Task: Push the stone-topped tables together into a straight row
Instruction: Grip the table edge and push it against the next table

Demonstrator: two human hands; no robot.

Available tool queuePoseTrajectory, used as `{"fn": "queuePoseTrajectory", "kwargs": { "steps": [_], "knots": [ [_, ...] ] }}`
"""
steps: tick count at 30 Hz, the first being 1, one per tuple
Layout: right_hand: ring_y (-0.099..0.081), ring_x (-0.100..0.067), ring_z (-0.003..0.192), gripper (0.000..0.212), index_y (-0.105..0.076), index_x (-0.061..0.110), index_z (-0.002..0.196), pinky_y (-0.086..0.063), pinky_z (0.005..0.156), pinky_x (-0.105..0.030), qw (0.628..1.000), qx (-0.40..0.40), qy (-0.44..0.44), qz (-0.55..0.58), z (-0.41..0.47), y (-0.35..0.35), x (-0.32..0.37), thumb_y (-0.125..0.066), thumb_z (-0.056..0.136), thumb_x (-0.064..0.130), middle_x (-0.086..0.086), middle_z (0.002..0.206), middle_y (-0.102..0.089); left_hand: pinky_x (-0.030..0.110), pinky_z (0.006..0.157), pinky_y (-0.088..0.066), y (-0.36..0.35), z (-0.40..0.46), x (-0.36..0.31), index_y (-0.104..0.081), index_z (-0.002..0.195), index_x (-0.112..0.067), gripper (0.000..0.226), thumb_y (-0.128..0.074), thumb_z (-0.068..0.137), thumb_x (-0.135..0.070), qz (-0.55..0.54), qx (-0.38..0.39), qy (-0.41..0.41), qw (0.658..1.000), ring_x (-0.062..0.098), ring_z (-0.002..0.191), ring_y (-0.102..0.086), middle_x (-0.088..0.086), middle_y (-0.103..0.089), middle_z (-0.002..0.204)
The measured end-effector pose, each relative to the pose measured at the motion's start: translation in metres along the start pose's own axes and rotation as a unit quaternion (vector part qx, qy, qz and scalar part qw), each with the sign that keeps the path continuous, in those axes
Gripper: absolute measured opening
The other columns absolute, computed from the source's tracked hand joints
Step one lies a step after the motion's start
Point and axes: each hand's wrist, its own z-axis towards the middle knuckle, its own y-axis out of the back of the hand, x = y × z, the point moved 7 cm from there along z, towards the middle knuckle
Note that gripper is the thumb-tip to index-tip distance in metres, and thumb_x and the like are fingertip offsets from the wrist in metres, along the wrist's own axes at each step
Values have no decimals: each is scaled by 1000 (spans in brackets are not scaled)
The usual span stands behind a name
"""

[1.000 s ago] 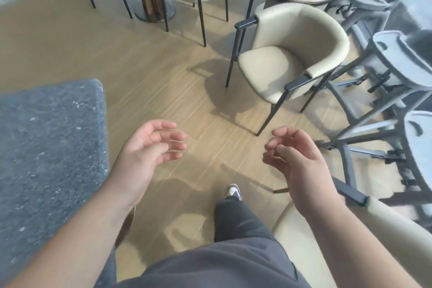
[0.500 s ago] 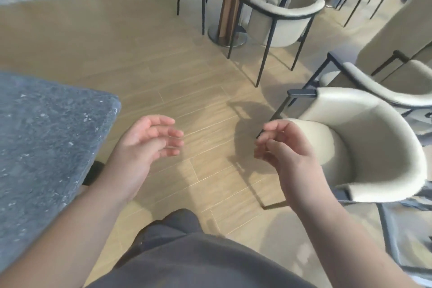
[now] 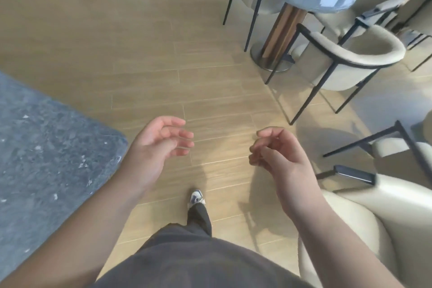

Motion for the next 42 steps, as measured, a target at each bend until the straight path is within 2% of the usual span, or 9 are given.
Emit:
{"fn": "queuePoseTrajectory", "kwargs": {
  "steps": [7,13,21,27,30,33,36,39,42],
  "knots": [
    [-63,-16,77,30,-58,9,108,-54,77,-29,999,15,21,-19,188,-16,59,-42,94,-12,0,84,-65,40,82,-59,7,169,-58,-60,114,-8,41,-39,91,18,2,-36,-25,999,26,89,-72,6,-75,94],
    [-65,-17,79,26,-62,18,106,-56,78,-31,998,44,49,2,331,-23,89,-51,87,4,1,89,-67,35,84,-56,12,279,-94,-58,112,-25,39,-42,83,-3,83,-58,-68,993,23,94,-71,2,-74,101],
    [-65,-16,81,34,-63,17,105,-56,83,-35,976,212,32,-45,540,-118,110,-47,94,-11,3,91,-67,32,84,-58,58,417,-122,-57,116,-18,47,-40,93,19,65,-219,-53,972,16,92,-71,-1,-74,99],
    [-65,-11,78,33,-62,19,108,-55,87,-38,916,382,26,-120,630,-250,137,-47,94,-7,10,88,-68,25,71,-56,132,439,-132,-53,116,-1,46,-32,89,29,-31,-406,-53,912,10,75,-71,8,-71,89],
    [-63,-16,78,29,-62,24,106,-53,89,-46,881,450,52,-141,642,-325,140,-48,87,7,7,88,-68,27,73,-58,175,426,-120,-55,114,-8,49,-33,89,28,-42,-478,-65,875,16,83,-71,1,-75,91],
    [-65,-23,85,29,-61,39,100,-53,90,-48,836,514,63,-179,643,-399,132,-48,84,18,5,89,-68,27,76,-56,223,420,-104,-60,113,-20,49,-41,89,18,-65,-516,-66,851,23,91,-72,6,-75,101],
    [-67,-18,85,29,-60,44,99,-55,90,-43,799,565,50,-198,642,-471,122,-49,85,20,7,92,-69,30,77,-57,275,427,-93,-63,112,-30,45,-45,84,0,-82,-543,-59,833,29,95,-72,10,-74,106],
    [-67,-18,84,31,-61,34,104,-54,88,-37,772,600,38,-204,645,-545,121,-49,92,8,4,92,-69,33,77,-57,330,441,-88,-64,107,-35,43,-46,82,-5,-100,-557,-41,824,27,96,-72,8,-75,105],
    [-67,-14,81,31,-61,27,106,-55,80,-24,740,640,36,-204,648,-621,123,-48,95,0,3,89,-69,31,74,-58,385,452,-86,-63,111,-23,40,-47,81,-2,-137,-587,-37,797,31,96,-71,7,-75,101]
  ]
}}
